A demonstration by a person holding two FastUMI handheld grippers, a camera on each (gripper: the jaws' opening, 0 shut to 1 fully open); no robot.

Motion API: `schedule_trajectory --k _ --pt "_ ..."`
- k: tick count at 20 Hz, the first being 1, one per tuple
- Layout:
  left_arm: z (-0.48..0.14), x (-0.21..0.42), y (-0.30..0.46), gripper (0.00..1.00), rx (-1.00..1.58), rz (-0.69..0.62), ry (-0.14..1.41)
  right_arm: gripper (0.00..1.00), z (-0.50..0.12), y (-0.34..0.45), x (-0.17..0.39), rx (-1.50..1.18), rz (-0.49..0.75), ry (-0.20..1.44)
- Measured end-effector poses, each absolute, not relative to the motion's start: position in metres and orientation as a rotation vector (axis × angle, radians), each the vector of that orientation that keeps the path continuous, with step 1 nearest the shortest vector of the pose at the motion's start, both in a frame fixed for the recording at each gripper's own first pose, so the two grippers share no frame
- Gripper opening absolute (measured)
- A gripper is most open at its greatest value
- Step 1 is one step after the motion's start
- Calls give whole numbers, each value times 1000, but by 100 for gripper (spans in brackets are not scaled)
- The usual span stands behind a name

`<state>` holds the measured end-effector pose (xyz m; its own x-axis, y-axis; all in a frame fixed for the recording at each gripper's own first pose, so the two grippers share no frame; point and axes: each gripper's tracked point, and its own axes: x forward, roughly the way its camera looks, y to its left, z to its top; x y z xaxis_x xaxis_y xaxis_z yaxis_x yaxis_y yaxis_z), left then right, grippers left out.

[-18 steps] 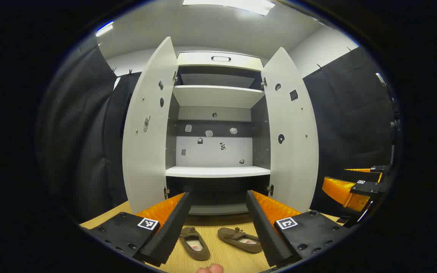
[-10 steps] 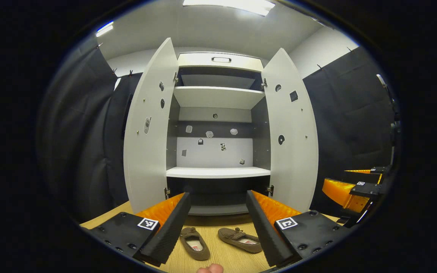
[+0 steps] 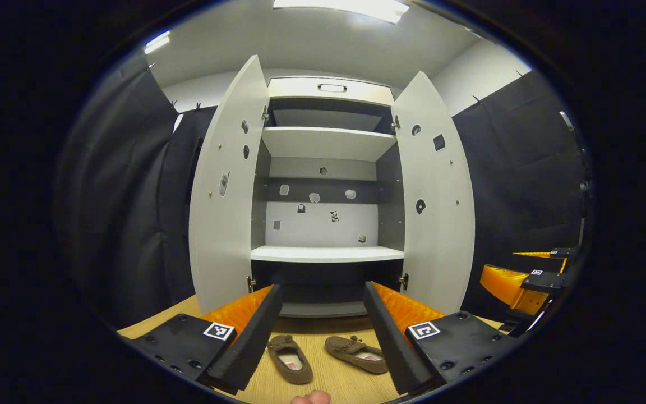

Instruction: Grab one shoe with the right hand and put it into the shoe cabinet, grab the other shoe with the left hand and put it into the shoe cabinet; then close the right door with the right hand and the left door with the left hand.

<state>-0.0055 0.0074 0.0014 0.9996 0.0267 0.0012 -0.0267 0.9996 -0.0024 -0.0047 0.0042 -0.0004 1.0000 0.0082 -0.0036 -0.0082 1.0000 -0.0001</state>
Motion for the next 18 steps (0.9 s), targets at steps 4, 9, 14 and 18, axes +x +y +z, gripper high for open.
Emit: schedule_trajectory --k 4,9,14,18 --pt "1 -6 7 96 5 24 -1 94 0 4 -7 1 6 2" --pt "2 -6 6 96 11 22 -6 94 -1 4 -6 0 4 1" --pt "3 -5 7 97 11 25 -8 94 3 14 28 -38 43 -32" --pt "-1 -9 15 96 4 53 1 94 -66 38 77 -87 131 120"
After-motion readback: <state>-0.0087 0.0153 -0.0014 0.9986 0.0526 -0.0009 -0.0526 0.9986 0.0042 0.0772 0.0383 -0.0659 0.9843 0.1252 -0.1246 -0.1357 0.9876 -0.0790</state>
